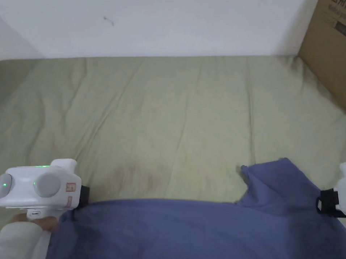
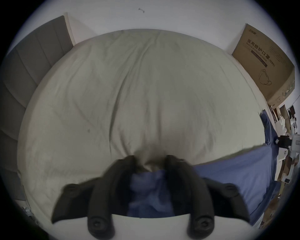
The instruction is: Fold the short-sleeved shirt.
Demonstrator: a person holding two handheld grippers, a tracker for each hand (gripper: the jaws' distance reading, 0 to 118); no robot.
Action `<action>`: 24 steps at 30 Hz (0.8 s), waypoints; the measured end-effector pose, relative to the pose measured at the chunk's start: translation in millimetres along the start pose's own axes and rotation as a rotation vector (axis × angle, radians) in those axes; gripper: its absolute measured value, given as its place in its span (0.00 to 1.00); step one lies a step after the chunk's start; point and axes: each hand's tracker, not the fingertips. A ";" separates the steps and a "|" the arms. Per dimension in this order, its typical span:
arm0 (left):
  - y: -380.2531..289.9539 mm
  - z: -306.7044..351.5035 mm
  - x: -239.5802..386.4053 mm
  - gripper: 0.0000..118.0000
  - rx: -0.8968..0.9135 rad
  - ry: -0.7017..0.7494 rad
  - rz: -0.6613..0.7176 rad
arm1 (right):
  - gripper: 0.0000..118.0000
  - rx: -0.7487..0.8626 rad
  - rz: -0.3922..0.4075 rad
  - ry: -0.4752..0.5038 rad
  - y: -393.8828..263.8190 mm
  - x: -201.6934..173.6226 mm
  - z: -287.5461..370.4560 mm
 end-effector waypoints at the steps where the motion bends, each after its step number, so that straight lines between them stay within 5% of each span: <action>1: -2.7 3.4 -1.7 0.02 -0.002 -0.014 0.014 | 0.01 0.013 -0.015 0.015 2.3 -0.4 9.8; 8: -28.2 94.3 -7.5 0.02 0.127 -0.123 0.041 | 0.01 0.128 0.034 0.060 -7.5 -10.8 112.8; 14: -92.5 196.6 -25.7 0.02 0.211 -0.167 0.020 | 0.01 0.164 0.103 0.031 -81.4 -9.6 188.1; 19: -185.4 208.2 -35.6 0.02 0.107 -0.166 0.017 | 0.01 -0.004 0.090 -0.004 -186.3 16.8 171.5; 23: -234.8 173.0 -35.3 0.03 -0.001 -0.166 0.057 | 0.02 -0.060 0.001 -0.012 -242.7 25.9 132.9; 24: -241.3 168.0 -35.5 0.12 -0.022 -0.174 0.079 | 0.11 -0.060 -0.010 -0.018 -249.2 27.1 127.2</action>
